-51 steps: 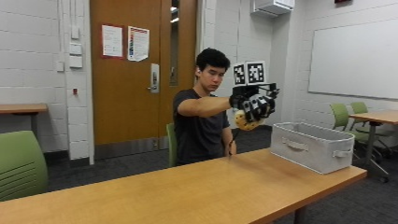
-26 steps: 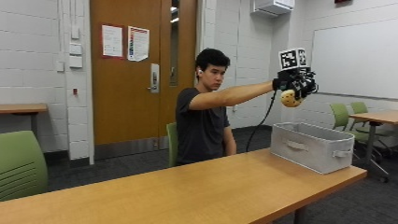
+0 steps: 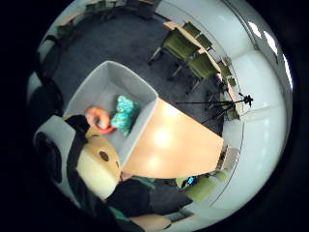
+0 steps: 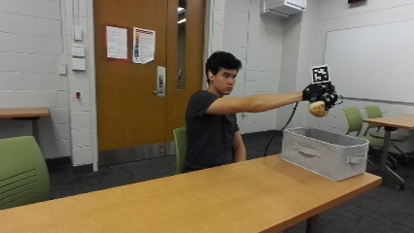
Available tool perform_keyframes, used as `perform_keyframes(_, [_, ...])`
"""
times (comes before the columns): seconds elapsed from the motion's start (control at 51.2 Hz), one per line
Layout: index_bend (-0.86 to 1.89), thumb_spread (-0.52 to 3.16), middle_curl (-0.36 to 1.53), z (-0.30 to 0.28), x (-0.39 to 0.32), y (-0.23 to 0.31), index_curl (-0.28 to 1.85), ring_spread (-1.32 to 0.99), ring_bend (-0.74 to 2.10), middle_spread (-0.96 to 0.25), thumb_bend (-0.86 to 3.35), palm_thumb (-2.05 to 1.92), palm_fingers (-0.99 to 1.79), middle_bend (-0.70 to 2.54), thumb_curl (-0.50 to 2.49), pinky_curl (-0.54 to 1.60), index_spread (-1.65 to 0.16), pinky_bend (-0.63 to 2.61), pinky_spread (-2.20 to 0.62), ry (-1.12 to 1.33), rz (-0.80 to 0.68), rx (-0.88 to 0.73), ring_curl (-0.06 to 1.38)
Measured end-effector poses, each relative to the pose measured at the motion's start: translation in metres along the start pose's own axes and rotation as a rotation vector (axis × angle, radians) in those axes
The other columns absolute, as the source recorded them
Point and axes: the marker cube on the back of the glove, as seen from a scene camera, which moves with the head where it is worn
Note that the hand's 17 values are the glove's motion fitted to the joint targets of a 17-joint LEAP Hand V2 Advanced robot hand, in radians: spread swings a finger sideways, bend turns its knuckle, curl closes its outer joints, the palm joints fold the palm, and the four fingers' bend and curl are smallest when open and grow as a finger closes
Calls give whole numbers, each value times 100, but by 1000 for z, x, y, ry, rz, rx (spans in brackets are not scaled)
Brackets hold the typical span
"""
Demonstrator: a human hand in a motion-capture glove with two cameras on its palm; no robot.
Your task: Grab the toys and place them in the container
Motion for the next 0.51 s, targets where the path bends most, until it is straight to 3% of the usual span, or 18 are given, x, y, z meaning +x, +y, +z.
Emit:
perform_keyframes(0.078, [17, 71, 127, 5, -30, -2, 146, -44, 116, -67, 15, 60, 102, 56, 124, 40, -58, 97, -44, -176, -10, 1, 61])
perform_keyframes(0.137, [17, 73, 126, 11, -30, -2, 146, -44, 114, -68, 13, 57, 98, 54, 125, 40, -58, 96, -44, -176, 22, -20, 61])
perform_keyframes(0.195, [4, 81, 122, 22, -14, -3, 142, -44, 115, -67, 5, 44, 73, 43, 119, 43, -57, 102, -39, -38, 100, -60, 62])
perform_keyframes(0.293, [-1, 101, 110, 25, -8, -2, 126, -33, 93, -56, -15, -4, 4, 14, 93, 51, -55, 126, -27, -19, 126, -77, 58])
perform_keyframes(0.391, [2, 101, 101, 24, 11, -1, 110, -24, 76, -43, -15, -17, -15, 11, 77, 47, -52, 135, -17, 57, 204, -51, 48])
perform_keyframes(0.508, [4, 101, 91, 15, 40, 20, 94, -18, 70, -32, -14, -18, -18, 12, 62, 45, -47, 134, -10, 178, 14, -50, 42])
